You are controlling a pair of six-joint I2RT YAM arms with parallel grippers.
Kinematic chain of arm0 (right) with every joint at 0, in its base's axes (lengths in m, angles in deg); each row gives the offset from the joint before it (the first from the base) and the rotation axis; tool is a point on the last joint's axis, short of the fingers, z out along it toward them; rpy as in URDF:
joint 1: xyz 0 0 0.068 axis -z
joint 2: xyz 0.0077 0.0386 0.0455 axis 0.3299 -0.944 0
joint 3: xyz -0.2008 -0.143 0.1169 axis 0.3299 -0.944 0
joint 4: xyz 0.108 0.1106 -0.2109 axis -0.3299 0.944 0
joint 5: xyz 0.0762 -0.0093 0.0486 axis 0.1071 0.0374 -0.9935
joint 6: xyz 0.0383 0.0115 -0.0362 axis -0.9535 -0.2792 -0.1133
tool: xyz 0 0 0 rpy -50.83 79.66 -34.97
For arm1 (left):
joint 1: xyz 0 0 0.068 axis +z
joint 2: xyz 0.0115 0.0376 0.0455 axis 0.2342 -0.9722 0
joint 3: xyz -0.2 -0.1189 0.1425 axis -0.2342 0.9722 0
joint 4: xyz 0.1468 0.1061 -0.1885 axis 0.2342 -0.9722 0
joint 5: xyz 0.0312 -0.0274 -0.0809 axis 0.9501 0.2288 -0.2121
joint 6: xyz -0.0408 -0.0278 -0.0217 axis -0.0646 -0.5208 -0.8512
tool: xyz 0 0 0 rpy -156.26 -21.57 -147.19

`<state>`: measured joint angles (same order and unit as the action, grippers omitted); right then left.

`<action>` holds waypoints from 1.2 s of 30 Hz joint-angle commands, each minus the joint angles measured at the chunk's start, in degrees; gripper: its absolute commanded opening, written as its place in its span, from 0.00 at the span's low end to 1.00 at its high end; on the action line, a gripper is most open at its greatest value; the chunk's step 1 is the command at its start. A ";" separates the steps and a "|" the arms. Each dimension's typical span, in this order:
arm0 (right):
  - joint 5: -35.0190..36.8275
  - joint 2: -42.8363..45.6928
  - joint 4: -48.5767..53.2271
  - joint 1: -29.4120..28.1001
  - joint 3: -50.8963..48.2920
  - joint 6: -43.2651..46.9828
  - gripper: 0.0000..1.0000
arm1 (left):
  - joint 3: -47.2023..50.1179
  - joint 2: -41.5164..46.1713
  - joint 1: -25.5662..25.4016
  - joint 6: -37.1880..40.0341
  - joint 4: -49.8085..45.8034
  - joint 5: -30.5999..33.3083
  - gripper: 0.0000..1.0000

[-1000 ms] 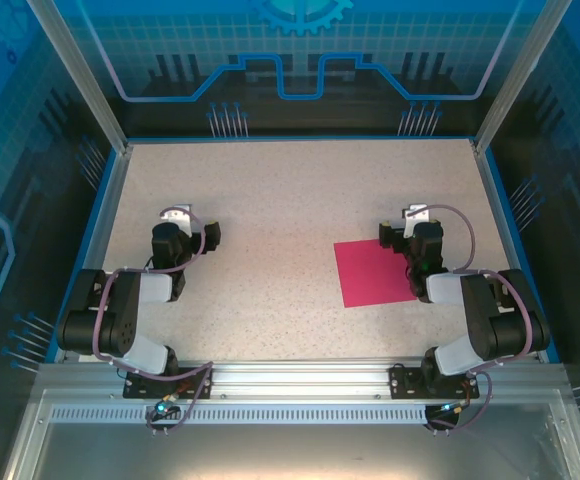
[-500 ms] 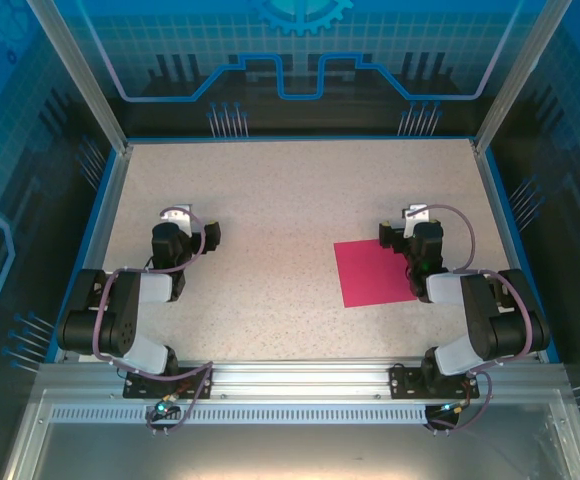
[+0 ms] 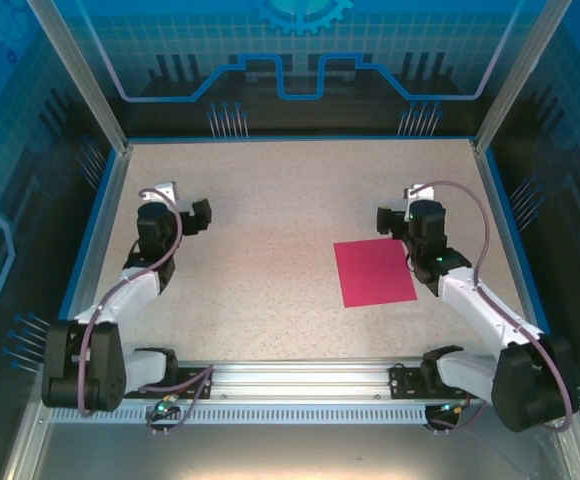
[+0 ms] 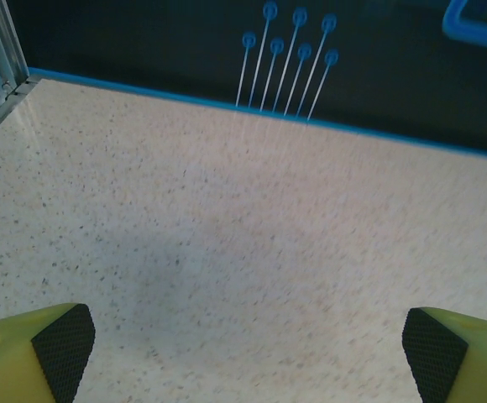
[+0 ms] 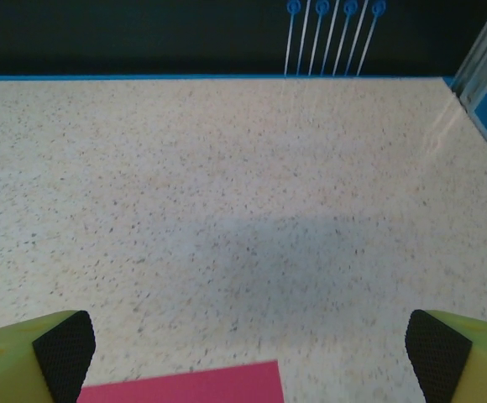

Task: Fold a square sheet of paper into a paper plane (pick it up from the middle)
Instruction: Move the square sheet of paper to the center of the table.

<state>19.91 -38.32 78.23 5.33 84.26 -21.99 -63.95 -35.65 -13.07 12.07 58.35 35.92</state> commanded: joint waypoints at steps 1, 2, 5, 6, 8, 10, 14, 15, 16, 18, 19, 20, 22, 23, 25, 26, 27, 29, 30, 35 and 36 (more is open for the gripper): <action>-0.26 -0.92 22.67 -1.08 4.60 -12.17 0.99 | -4.07 3.43 -0.47 -7.83 -13.64 -2.06 0.99; -1.85 -1.87 25.39 -1.23 5.64 -14.63 0.99 | -4.99 4.14 -0.47 -9.25 -16.06 -2.70 0.99; -5.48 -4.51 31.18 -1.53 7.01 -21.39 0.99 | -8.94 4.94 -0.47 -11.77 -23.12 -3.72 0.98; -6.80 -5.15 32.15 -1.63 6.97 -22.85 0.99 | -9.94 4.98 -0.47 -12.41 -24.88 -3.72 0.99; -9.09 -6.65 33.82 -1.88 6.63 -26.61 0.99 | -12.05 4.91 -0.47 -13.41 -28.58 -3.86 0.98; -9.21 -7.64 34.07 -2.85 5.74 -29.44 0.99 | -13.11 4.96 -0.47 -13.58 -30.35 -4.58 0.99; -8.81 -11.53 33.66 -5.30 5.72 -31.76 0.99 | -13.69 5.34 -0.47 -14.03 -31.82 -5.78 0.98; -8.62 -12.65 33.74 -5.84 6.06 -32.21 0.99 | -13.87 5.34 -0.47 -14.12 -32.37 -5.93 0.98; -8.11 -14.18 34.04 -6.53 6.55 -32.76 0.99 | -14.08 5.29 -0.47 -14.07 -32.92 -6.27 0.99; -6.76 -16.52 34.70 -7.86 7.75 -33.79 0.99 | -14.57 5.04 -0.47 -13.79 -33.81 -6.76 0.98; -6.19 -17.69 34.87 -8.49 8.21 -34.34 0.99 | -14.83 4.83 -0.47 -13.72 -34.15 -7.14 0.98; -5.97 -18.80 34.93 -8.82 8.61 -34.82 0.99 | -14.98 4.60 -0.47 -13.61 -34.36 -7.54 0.99; -6.06 -20.53 34.48 -9.42 8.97 -35.48 0.99 | -15.12 4.28 -0.47 -13.59 -34.39 -8.42 0.98; -6.16 -21.41 34.14 -9.62 9.14 -35.84 0.99 | -15.15 4.21 -0.47 -13.61 -34.24 -9.00 0.98; -6.81 -22.89 33.23 -9.88 9.14 -36.07 0.99 | -14.92 4.24 -0.47 -13.59 -34.13 -9.32 0.99; -7.21 -23.63 32.62 -10.01 9.13 -36.27 1.00 | -15.02 4.24 -0.47 -13.57 -34.21 -9.36 0.98; -7.57 -24.31 32.00 -10.06 9.08 -36.33 1.00 | -15.13 4.20 -0.47 -13.51 -34.36 -9.32 0.99; -8.37 -26.29 30.97 -10.44 9.38 -36.39 0.99 | -15.15 4.14 -0.47 -13.41 -34.51 -9.29 0.99; -8.77 -27.19 30.70 -10.69 9.81 -35.97 0.99 | -15.24 4.10 -0.47 -13.44 -34.67 -9.33 0.98; -8.29 -33.83 31.24 -15.32 14.85 -32.95 0.99 | -15.35 3.71 -0.47 -13.43 -34.94 -9.32 0.98; -8.62 -35.14 31.14 -16.39 15.78 -32.64 0.99 | -15.40 3.63 -0.47 -13.44 -35.03 -9.25 0.99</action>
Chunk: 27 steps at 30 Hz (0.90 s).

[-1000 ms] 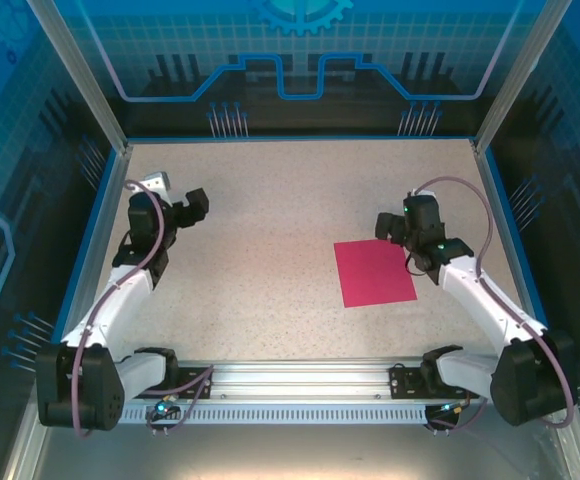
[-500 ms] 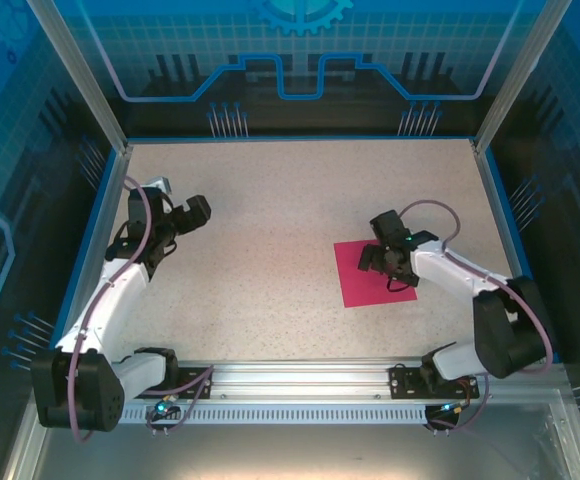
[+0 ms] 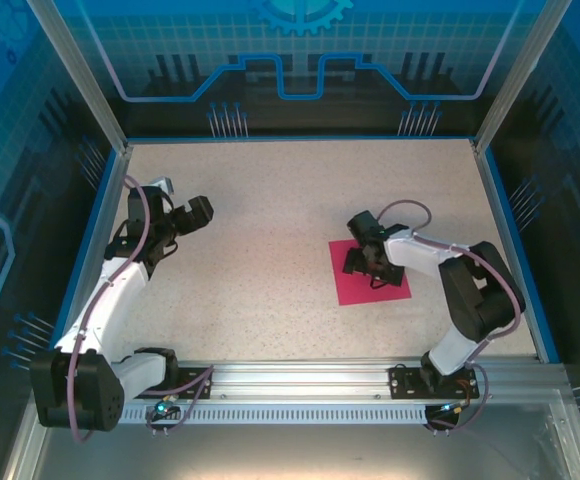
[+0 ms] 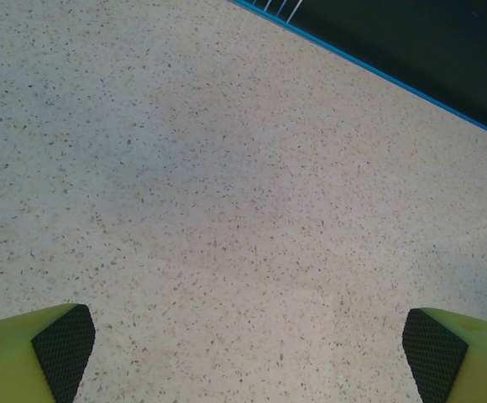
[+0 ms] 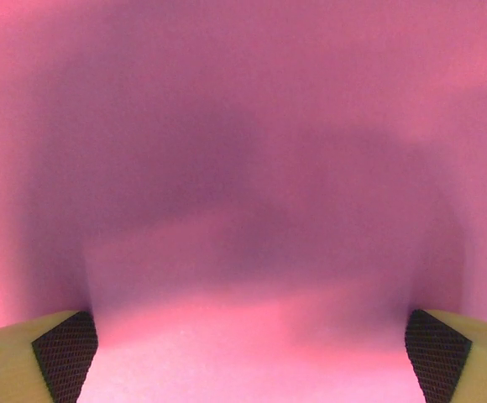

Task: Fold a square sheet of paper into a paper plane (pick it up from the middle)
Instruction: Move the square sheet of paper to the center of the table.

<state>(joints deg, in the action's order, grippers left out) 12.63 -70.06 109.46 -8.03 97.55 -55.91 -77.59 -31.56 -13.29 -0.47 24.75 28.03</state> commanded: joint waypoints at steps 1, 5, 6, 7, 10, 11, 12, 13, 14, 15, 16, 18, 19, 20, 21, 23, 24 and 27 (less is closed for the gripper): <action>-1.76 -4.86 -0.28 -4.29 3.51 1.65 0.99 | -1.74 -0.47 -0.25 -0.96 -1.50 -1.42 0.98; -2.94 -10.86 -0.14 -9.79 9.14 2.80 0.99 | -1.74 -0.42 -0.25 -0.99 -1.76 -1.34 0.98; -3.40 -12.23 -0.13 -10.95 10.51 3.21 0.99 | -1.72 -0.37 -0.25 -0.96 -1.73 -1.36 0.98; -3.67 -13.69 -0.04 -12.30 12.37 3.66 0.99 | -1.71 -0.37 -0.25 -0.96 -1.81 -1.42 0.99; -4.38 -16.10 0.91 -14.09 17.11 5.35 0.99 | -1.90 -0.38 -0.25 -1.04 -2.16 -1.43 0.99; -4.37 -16.05 1.33 -14.06 18.35 6.02 0.99 | -1.89 -0.37 -0.25 -1.09 -2.20 -1.42 0.99; -4.44 -15.70 1.74 -13.74 19.85 7.54 0.99 | -1.88 -0.37 -0.25 -1.05 -2.28 -1.44 0.98; -4.48 -15.31 2.17 -13.29 21.23 9.52 0.99 | -1.97 -0.46 -0.25 -1.07 -2.34 -1.36 0.99; -4.30 -14.72 2.92 -12.74 22.34 11.14 0.99 | -1.96 -0.46 -0.25 -1.09 -2.50 -1.35 0.98; -4.13 -14.37 3.81 -12.22 23.91 13.19 0.99 | -2.12 -0.48 -0.25 -1.05 -2.57 -1.35 0.98; -4.21 -14.24 4.72 -11.88 25.13 15.54 0.99 | -2.05 -0.46 -0.25 -1.05 -2.70 -1.34 0.98; -4.54 -15.30 6.64 -11.65 27.47 19.90 0.99 | -2.14 -0.37 -0.25 -0.97 -2.88 -1.34 0.98; -4.67 -16.48 7.95 -11.64 28.63 21.80 0.99 | -2.18 -0.37 -0.25 -0.97 -2.90 -1.28 0.98; -4.88 -17.59 8.97 -11.60 29.67 23.41 0.99 | -2.20 -0.37 -0.25 -1.02 -2.99 -1.25 0.99; -5.09 -18.87 9.89 -11.64 30.73 25.06 0.99 | -2.18 -0.37 -0.25 -0.96 -3.02 -1.25 0.99; -5.65 -20.98 11.09 -11.34 32.29 27.02 0.99 | -2.18 -0.38 -0.25 -0.98 -3.17 -1.25 0.98; -6.26 -21.78 11.40 -11.06 33.00 27.81 0.99 | -2.22 -0.37 -0.25 -0.96 -3.21 -1.23 0.99; -7.50 -22.63 12.43 -10.42 34.33 29.61 0.99 | -2.22 -0.46 -0.25 -0.96 -3.52 -1.14 0.98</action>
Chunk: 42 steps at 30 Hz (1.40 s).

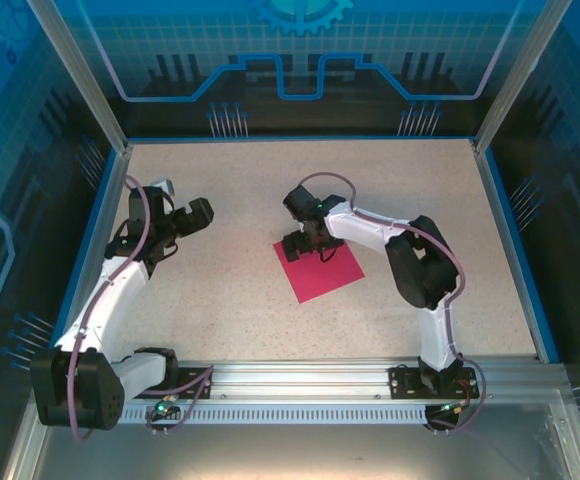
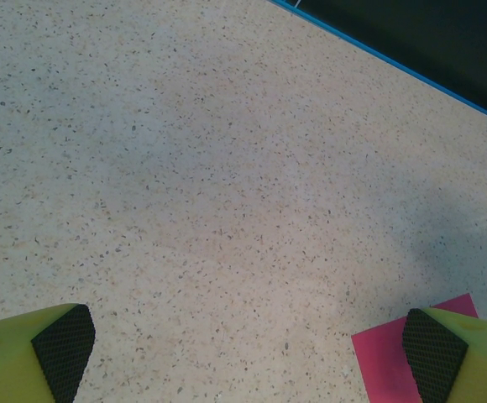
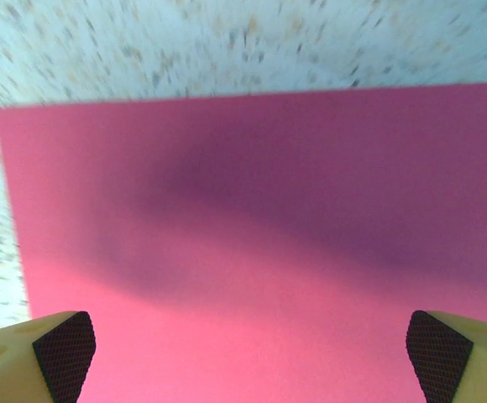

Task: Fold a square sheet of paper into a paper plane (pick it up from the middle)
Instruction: Move the square sheet of paper to the center of the table, then first fold in half a square sheet of paper at the center of the table.

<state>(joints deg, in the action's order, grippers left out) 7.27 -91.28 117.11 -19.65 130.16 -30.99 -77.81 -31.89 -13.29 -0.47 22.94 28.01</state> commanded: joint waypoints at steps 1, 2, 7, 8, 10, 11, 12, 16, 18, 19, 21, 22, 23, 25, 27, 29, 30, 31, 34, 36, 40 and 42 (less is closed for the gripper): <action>-2.11 -1.37 5.11 1.31 1.92 5.00 0.99 | -2.11 -0.22 -0.25 -1.00 -1.78 -1.15 0.98; -2.09 -1.43 5.47 1.44 1.98 5.41 1.00 | -2.10 -0.31 -0.25 -0.96 -1.88 -1.14 0.99; -1.88 -2.45 7.64 1.91 2.45 6.83 0.99 | -2.27 -0.64 -0.25 -0.87 -2.05 -1.16 0.98; -2.16 -2.73 7.86 2.01 2.55 7.11 0.99 | -2.33 -0.69 -0.25 -0.87 -2.05 -1.14 0.98; -2.99 -3.26 8.21 2.01 2.79 7.62 1.00 | -2.35 -0.77 -0.25 -0.85 -2.05 -1.14 0.98; -3.29 -3.59 8.31 2.00 2.97 7.74 0.99 | -2.35 -0.83 -0.25 -0.79 -2.08 -1.14 0.99; -3.53 -3.90 8.31 2.00 3.07 7.80 1.00 | -2.44 -0.88 -0.25 -0.79 -2.10 -1.16 0.98; -3.35 -5.45 8.66 2.00 3.43 7.68 0.98 | -2.62 -1.11 -0.25 -0.69 -2.41 -1.18 0.98; -3.15 -6.09 8.74 2.03 3.35 7.37 0.97 | -2.66 -1.18 -0.25 -0.69 -2.42 -1.14 0.98; -3.02 -6.56 8.79 2.01 3.28 7.24 0.96 | -2.71 -1.20 -0.25 -0.72 -2.56 -1.19 0.98; -2.80 -7.30 9.01 2.09 3.17 7.02 0.95 | -2.71 -1.27 -0.25 -0.69 -2.54 -1.23 0.98; -2.69 -7.70 9.01 2.04 2.93 6.86 0.94 | -2.71 -1.32 -0.25 -0.69 -2.56 -1.15 0.99; -2.41 -7.98 9.10 2.10 2.67 6.56 0.94 | -2.74 -1.38 -0.25 -0.70 -2.54 -1.18 0.99; -2.13 -8.54 9.16 2.08 2.31 6.35 0.92 | -2.71 -1.53 -0.25 -0.70 -2.51 -1.24 0.98; -2.14 -8.74 9.01 2.08 1.83 6.10 0.90 | -2.71 -1.61 -0.25 -0.79 -2.61 -1.23 0.99; -2.32 -8.83 8.67 2.10 1.33 5.87 0.89 | -2.71 -1.72 -0.25 -0.78 -2.57 -1.23 0.98; -2.49 -8.89 8.53 2.08 1.08 5.78 0.87 | -2.71 -1.74 -0.25 -0.78 -2.66 -1.23 0.99; -2.64 -8.92 8.40 2.08 0.93 5.67 0.86 | -2.87 -1.80 -0.25 -0.79 -2.65 -1.23 0.99; -2.97 -8.53 7.99 2.08 0.61 5.21 0.81 | -2.84 -1.98 -0.25 -0.82 -2.76 -1.25 0.98; -3.68 -7.69 7.63 2.05 0.55 4.88 0.75 | -2.79 -2.07 -0.25 -1.00 -2.75 -1.31 0.99; -7.70 -3.74 5.22 2.00 0.03 3.19 0.56 | -2.68 -2.19 -0.25 -1.63 -2.93 -1.40 0.99; -11.36 -0.96 3.00 2.00 -0.67 1.64 0.49 | -2.50 -2.07 -0.25 -2.33 -2.97 -1.97 0.98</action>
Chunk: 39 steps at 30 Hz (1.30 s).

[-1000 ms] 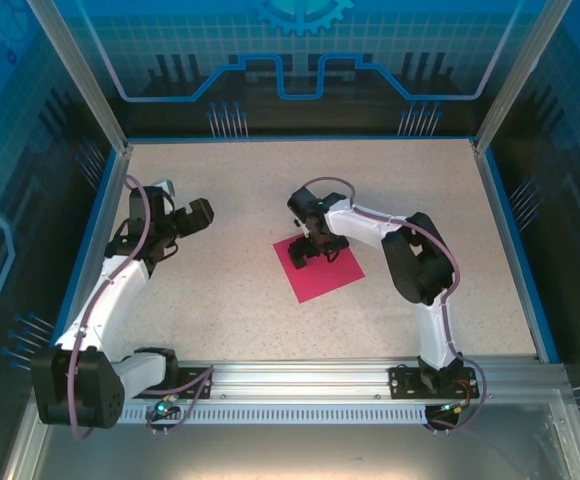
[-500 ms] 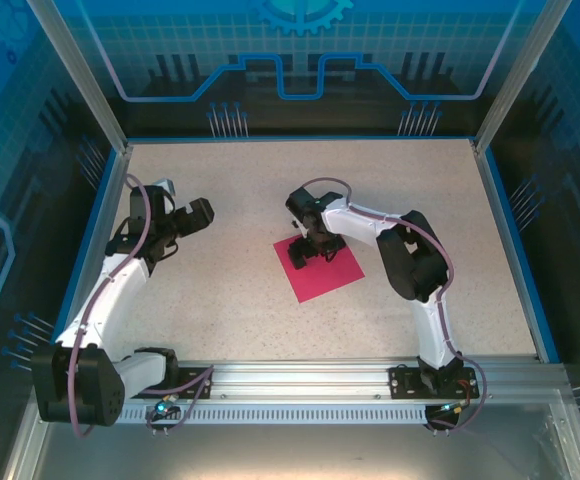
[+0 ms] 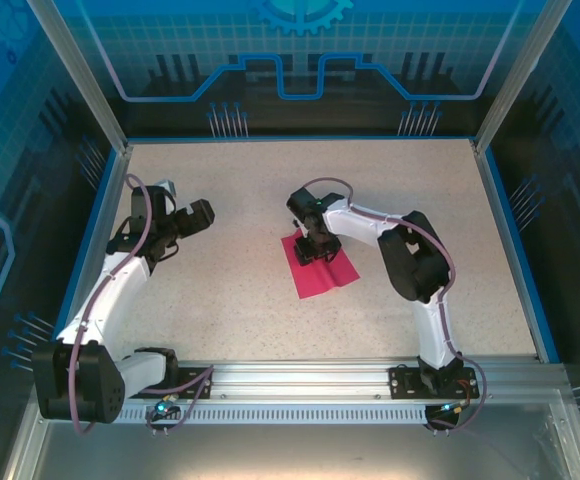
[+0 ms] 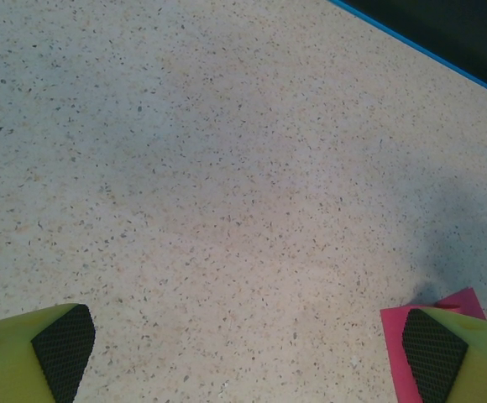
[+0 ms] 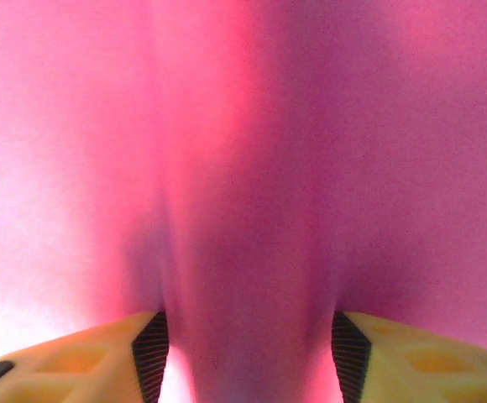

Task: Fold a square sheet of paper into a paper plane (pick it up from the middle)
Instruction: First fold in half a square sheet of paper at the center of the table.

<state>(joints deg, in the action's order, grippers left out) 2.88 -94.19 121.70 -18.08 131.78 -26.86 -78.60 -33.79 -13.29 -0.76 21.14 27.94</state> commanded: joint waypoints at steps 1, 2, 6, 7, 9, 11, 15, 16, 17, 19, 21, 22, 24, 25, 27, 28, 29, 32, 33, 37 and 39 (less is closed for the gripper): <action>-9.33 3.58 -3.30 0.43 -2.89 -3.60 0.43 | -1.53 -0.17 -0.25 -2.61 -1.14 -2.65 0.98; -12.03 5.24 -5.42 0.52 -3.79 -4.77 0.38 | -1.39 -0.17 -0.25 -3.23 -0.99 -3.70 0.99; -22.37 10.30 -13.76 1.44 -6.90 -10.24 0.26 | -0.65 -1.08 -0.31 -5.03 -0.78 -10.07 0.99; -25.39 11.24 -15.97 1.86 -7.65 -11.60 0.22 | -0.48 -1.29 -0.42 -5.39 -0.72 -11.63 0.98; -31.27 12.84 -21.29 2.87 -9.82 -14.33 0.19 | -0.17 -1.63 -0.87 -6.04 -0.79 -13.60 0.98; -35.44 13.63 -25.66 3.80 -11.58 -16.54 0.19 | 0.48 -1.65 -1.71 -7.15 -0.12 -14.46 0.98; -39.37 12.86 -30.00 5.23 -13.87 -18.74 0.18 | 1.91 -2.90 -4.67 -9.90 2.61 -16.39 0.95; -39.70 12.40 -30.70 5.63 -14.53 -19.12 0.18 | 2.17 -3.59 -5.73 -10.62 3.41 -16.91 0.94; -39.84 12.01 -31.14 5.92 -15.11 -19.14 0.18 | 2.44 -4.14 -6.63 -11.34 4.32 -17.07 0.93; -39.77 11.01 -31.44 6.39 -15.96 -18.76 0.18 | 2.90 -5.89 -8.78 -13.14 6.38 -17.41 0.90; -39.38 9.98 -30.95 6.77 -16.36 -17.94 0.19 | 3.14 -7.75 -10.89 -14.98 8.10 -17.51 0.88; -38.74 9.56 -30.45 6.85 -16.54 -17.32 0.19 | 3.48 -8.71 -11.97 -15.91 9.29 -17.51 0.86; -37.36 8.72 -28.57 7.11 -16.30 -15.63 0.20 | 4.03 -10.56 -13.87 -17.46 11.59 -17.51 0.83; -36.63 8.28 -27.66 7.20 -16.25 -14.84 0.20 | 4.19 -11.44 -14.78 -18.16 12.91 -17.38 0.83; -35.66 7.49 -26.60 7.50 -16.25 -13.75 0.21 | 4.61 -13.12 -16.14 -19.57 15.00 -17.24 0.81; -35.43 7.03 -26.16 7.62 -16.20 -13.30 0.21 | 4.73 -14.02 -16.83 -20.44 15.96 -17.24 0.79; -35.38 6.60 -25.85 7.70 -16.12 -12.93 0.21 | 4.85 -14.80 -17.40 -21.15 16.88 -17.25 0.78; -34.80 5.52 -24.59 7.73 -15.79 -12.13 0.22 | 4.68 -17.39 -19.10 -22.80 19.22 -17.16 0.71; -34.50 5.27 -24.31 7.77 -15.69 -12.03 0.22 | 4.59 -18.36 -19.61 -23.51 20.00 -17.16 0.67; -33.67 4.72 -23.45 7.73 -15.42 -11.64 0.22 | 4.39 -21.93 -20.90 -25.97 22.96 -17.07 0.54; -33.60 4.50 -23.21 7.72 -15.32 -11.41 0.22 | 3.95 -23.39 -21.56 -26.38 23.85 -17.05 0.47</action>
<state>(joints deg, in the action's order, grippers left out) -31.26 -88.49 96.50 -10.93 116.06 -39.63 -74.34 -55.60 -33.90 -24.87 41.73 11.75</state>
